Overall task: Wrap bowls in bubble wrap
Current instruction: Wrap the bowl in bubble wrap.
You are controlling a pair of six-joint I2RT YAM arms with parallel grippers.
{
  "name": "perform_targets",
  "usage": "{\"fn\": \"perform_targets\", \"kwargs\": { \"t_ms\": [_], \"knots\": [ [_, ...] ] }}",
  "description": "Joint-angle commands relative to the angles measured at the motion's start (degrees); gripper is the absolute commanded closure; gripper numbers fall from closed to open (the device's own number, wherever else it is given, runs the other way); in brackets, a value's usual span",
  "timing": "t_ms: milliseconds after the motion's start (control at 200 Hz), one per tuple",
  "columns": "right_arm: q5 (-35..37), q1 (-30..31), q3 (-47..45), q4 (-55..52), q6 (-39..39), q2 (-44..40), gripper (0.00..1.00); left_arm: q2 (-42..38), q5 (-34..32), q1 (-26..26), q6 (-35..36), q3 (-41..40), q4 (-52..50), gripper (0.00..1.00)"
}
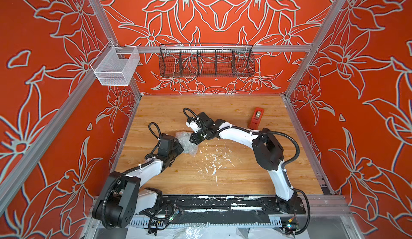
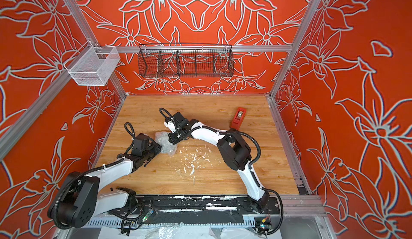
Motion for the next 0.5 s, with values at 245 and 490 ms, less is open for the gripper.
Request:
{"fn": "perform_targets", "kwargs": {
  "t_ms": [245, 490],
  "knots": [
    [4.1, -3.7, -1.7, 1.4, 0.4, -2.1, 0.71, 2.1, -1.6, 0.5, 2.7, 0.1, -8.8, 0.88],
    [3.2, -5.3, -2.9, 2.7, 0.1, -2.9, 0.68, 4.8, -1.3, 0.5, 3.1, 1.2, -8.7, 0.91]
  ]
}}
